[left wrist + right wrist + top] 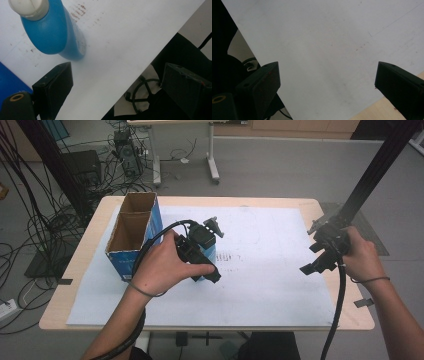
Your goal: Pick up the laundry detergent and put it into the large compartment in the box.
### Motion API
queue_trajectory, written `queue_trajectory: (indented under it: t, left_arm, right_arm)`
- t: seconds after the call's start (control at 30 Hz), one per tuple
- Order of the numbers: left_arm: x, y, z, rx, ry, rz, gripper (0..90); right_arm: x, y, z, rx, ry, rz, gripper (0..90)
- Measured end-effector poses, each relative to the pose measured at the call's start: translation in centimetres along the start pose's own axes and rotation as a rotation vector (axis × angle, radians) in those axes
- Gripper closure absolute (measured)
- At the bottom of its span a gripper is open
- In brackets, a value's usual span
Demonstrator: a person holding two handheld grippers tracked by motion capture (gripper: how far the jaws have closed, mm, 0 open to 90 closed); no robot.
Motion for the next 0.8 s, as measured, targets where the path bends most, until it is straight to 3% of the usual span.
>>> queue_trajectory:
  t: [0.2, 0.37, 0.4, 0.47, 0.57, 0.8]
  left_arm:
    - [0.2, -0.3, 0.2, 0.002, -0.003, -0.002, 10.2]
    - [0.8, -0.6, 0.6, 0.003, -0.008, -0.008, 10.4]
    - [0.9, -0.7, 0.7, 0.004, -0.010, -0.010, 10.4]
    - [1.1, -0.8, 0.8, 0.006, -0.015, -0.016, 10.5]
    - [1.5, -1.0, 1.1, 0.017, -0.018, -0.021, 10.4]
    - [2.5, -1.3, 1.6, 0.048, -0.027, -0.032, 10.4]
  right_arm:
    - [0.2, 0.3, 0.1, 0.009, 0.041, -0.022, 6.0]
    - [0.3, 0.7, 0.1, 0.014, 0.046, -0.019, 6.0]
    - [0.1, 0.7, -0.1, 0.014, 0.018, -0.010, 6.0]
    - [0.1, 0.7, -0.2, 0.016, 0.014, -0.009, 6.0]
    - [0.3, 0.9, 0.0, 0.026, 0.056, -0.018, 6.0]
    - [0.4, 0.9, 0.0, 0.027, 0.055, -0.018, 6.0]
Point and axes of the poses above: each handheld gripper's, and its own axes: y roughly forward along the jaws, x roughly out of its top, z roughly to its left, the point moved 6 cm from there along y, roughly forward along the jaws, and after that the axes turned 11 degrees about -y, right-handed, at the moved point
